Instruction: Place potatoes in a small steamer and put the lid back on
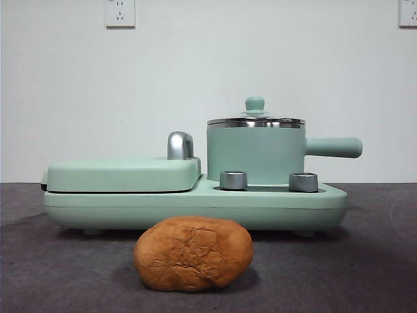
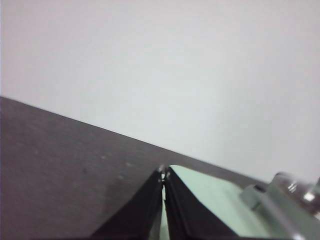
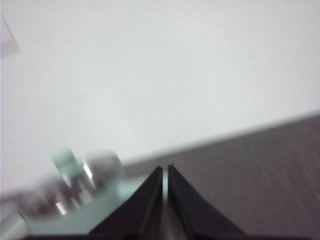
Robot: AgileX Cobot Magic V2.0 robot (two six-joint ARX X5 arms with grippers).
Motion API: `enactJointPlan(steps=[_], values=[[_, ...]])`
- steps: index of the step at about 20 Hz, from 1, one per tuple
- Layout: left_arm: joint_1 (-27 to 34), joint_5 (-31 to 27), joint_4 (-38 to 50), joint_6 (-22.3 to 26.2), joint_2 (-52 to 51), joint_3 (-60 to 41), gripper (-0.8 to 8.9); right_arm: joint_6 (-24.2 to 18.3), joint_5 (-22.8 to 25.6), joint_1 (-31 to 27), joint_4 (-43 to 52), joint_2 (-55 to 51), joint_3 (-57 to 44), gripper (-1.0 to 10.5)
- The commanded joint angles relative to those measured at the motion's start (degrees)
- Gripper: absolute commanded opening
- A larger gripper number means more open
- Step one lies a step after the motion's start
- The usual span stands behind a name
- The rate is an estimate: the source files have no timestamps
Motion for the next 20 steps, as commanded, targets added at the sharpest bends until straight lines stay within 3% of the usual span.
enactJointPlan(steps=[1,6,10,16,20], values=[[0.0,0.1,-1.0,-5.8,0.2,3.8,0.08,2.9,-0.3,0.0,3.3,0.0,1.0,0.1],[0.0,0.3,-13.9,-4.0,4.4,16.2,0.09,3.0,-0.9,0.0,-6.7,1.3,8.8,0.1],[0.0,4.0,-18.9,3.3,10.6,25.7,0.09,1.0,-5.5,0.0,-14.4,4.1,15.8,0.1],[0.0,18.9,-24.0,12.1,21.0,37.4,0.08,-1.2,-14.8,0.0,-21.6,10.8,26.1,0.1],[0.0,31.4,-26.9,15.5,27.0,42.9,0.08,-8.3,-22.1,0.0,-26.5,16.1,32.9,0.1]])
